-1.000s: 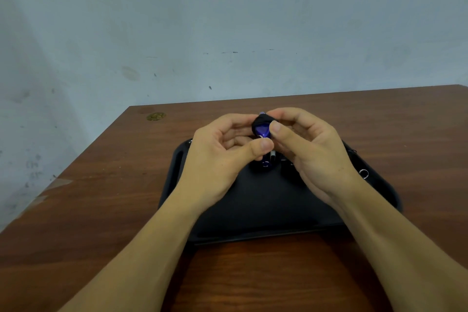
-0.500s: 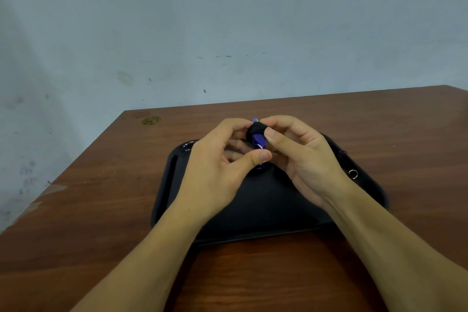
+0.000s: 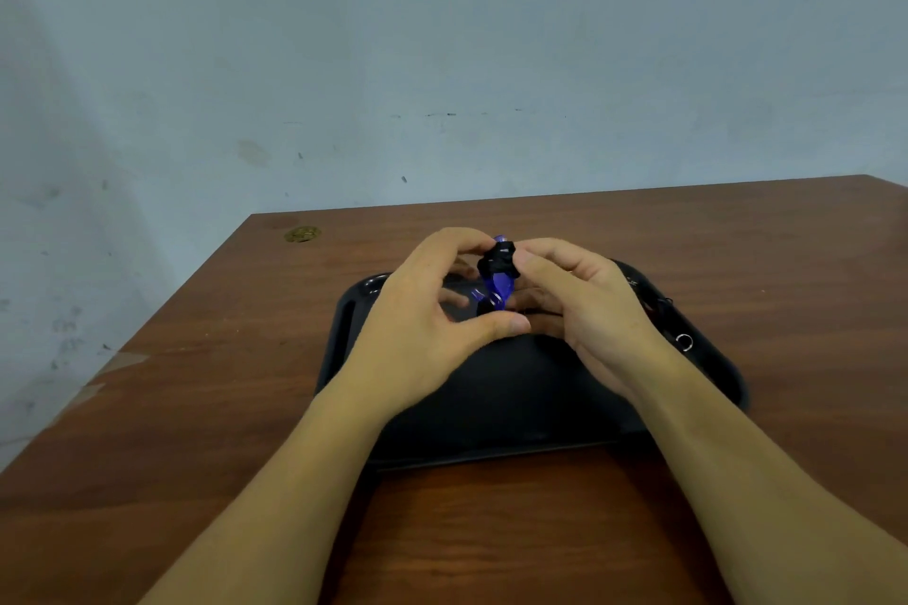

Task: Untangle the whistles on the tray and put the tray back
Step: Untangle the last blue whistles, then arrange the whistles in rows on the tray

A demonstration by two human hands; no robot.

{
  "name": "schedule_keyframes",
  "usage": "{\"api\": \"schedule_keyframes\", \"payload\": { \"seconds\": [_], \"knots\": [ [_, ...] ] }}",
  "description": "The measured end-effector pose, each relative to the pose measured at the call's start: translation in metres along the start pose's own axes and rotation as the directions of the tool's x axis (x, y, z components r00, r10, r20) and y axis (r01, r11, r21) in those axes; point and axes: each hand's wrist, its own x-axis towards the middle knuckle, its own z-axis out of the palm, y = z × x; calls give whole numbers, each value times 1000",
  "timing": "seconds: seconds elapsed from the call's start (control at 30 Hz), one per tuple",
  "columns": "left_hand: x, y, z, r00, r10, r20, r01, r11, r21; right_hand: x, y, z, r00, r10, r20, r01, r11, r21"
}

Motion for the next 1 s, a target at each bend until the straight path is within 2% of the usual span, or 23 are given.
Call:
{"api": "schedule_keyframes", "payload": {
  "seconds": [0.03, 0.1, 0.2, 0.33, 0.6, 0.73, 1.0],
  "knots": [
    [0, 0, -5, 1000, -29, 5, 29, 997, -66, -1, 0, 0, 1000, -4, 3, 4, 1000, -1],
    [3, -3, -12, 990, -99, -96, 77, 975, -207, -2, 0, 1, 1000, -27, 13, 28, 996, -80],
    [11, -9, -21, 932, -258, -255, 158, 921, -356, -4, -2, 7, 986, -104, 133, 144, 930, -339],
    [11, -12, -31, 908, -330, -259, 251, 922, -296, -11, -2, 20, 949, -141, 283, 288, 755, -588],
    [-24, -29, -46, 916, -310, -257, 305, 951, -58, -28, 20, 29, 890, -141, 434, 446, 475, -759],
    [-34, -28, -51, 929, -299, -219, 312, 950, 26, -32, 16, 28, 892, -86, 444, 427, 486, -763],
    [-38, -20, -47, 937, -302, -173, 308, 951, 6, -35, 18, 27, 920, -69, 385, 332, 658, -676]
  ]
}}
